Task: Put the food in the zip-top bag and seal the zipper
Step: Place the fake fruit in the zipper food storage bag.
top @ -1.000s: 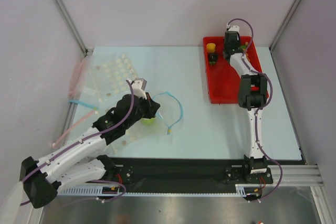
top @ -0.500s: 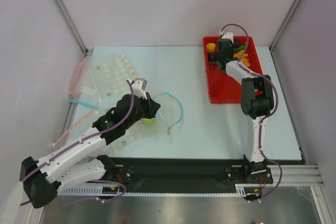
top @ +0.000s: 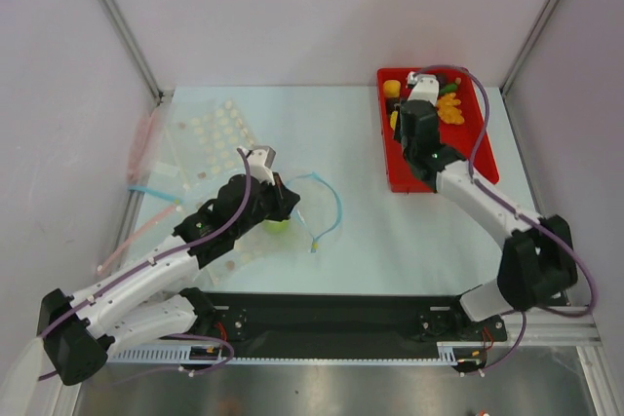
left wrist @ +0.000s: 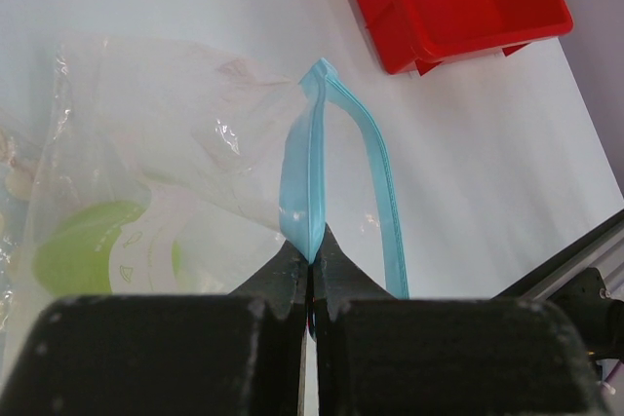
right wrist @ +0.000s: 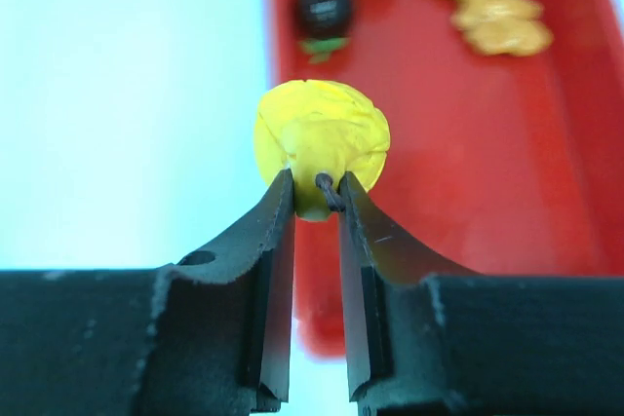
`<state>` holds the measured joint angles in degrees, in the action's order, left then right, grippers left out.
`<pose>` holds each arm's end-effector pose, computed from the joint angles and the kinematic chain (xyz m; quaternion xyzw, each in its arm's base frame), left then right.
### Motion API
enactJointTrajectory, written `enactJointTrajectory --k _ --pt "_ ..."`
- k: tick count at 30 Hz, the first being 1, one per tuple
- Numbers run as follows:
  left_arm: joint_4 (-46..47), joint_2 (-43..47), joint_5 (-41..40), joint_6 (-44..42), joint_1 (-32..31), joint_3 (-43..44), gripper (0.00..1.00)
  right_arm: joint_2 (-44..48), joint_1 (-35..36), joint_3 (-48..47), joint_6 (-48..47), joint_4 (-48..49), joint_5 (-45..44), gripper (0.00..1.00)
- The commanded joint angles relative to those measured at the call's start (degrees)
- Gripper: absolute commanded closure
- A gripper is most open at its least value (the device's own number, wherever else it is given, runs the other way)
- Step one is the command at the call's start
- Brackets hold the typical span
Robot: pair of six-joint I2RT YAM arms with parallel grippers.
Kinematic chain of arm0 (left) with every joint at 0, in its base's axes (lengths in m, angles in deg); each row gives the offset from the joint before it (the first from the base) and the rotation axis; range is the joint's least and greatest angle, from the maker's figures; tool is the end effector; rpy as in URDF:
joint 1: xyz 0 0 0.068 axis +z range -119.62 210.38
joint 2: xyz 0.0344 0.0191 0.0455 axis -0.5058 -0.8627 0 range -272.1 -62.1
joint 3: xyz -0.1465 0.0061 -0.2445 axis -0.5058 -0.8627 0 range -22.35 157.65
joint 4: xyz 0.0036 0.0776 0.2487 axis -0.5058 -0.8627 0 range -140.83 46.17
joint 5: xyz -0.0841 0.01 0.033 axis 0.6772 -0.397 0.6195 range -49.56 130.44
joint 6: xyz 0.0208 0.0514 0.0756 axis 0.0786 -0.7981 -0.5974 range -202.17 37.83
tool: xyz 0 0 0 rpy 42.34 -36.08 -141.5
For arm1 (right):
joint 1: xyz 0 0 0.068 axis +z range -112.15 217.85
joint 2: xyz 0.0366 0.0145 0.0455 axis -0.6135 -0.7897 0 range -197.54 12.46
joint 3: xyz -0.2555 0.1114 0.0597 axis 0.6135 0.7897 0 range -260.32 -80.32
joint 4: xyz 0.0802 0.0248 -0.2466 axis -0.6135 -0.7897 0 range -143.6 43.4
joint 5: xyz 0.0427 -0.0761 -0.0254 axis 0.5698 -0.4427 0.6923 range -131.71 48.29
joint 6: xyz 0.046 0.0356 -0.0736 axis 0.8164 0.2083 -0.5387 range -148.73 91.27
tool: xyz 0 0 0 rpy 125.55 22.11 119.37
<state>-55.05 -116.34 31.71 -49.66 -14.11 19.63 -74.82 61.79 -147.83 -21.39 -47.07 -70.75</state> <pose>0.1902 -0.1689 0.2820 0.0455 0.8336 -0.2906 0.4676 0.3782 0.1231 0.3125 0.0271 0.8066 -0.0488 0.5885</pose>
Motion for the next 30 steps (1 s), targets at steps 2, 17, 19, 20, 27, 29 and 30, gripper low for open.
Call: enactJointTrajectory --k 2,17,19,20,27,29,30 --pt "2.26 0.36 0.65 -0.43 0.28 0.56 1.00 13.42 5.75 6.76 7.41 -0.14 7.03 0.94" --pt "0.85 0.54 -1.72 -0.96 0.28 1.09 1.00 28.92 22.72 23.64 2.25 15.67 28.41 0.97" --pt "0.68 0.97 -2.16 -1.05 0.28 1.18 1.00 29.36 23.95 24.26 1.46 17.34 31.23 0.96" --pt "0.50 1.41 -2.43 -1.05 0.28 1.09 1.00 29.63 24.39 24.70 1.20 17.69 32.10 0.96" --pt "1.29 4.31 -3.14 -0.52 0.37 0.13 1.00 25.86 27.12 24.88 -0.04 20.07 34.13 0.94" --pt "2.26 5.19 -2.61 -0.43 0.28 -0.66 1.00 23.67 27.21 24.18 0.66 20.07 34.22 0.95" --pt "2.52 6.15 -2.43 -0.52 0.28 -0.84 1.00 21.74 27.21 23.65 1.01 20.24 34.31 0.96"
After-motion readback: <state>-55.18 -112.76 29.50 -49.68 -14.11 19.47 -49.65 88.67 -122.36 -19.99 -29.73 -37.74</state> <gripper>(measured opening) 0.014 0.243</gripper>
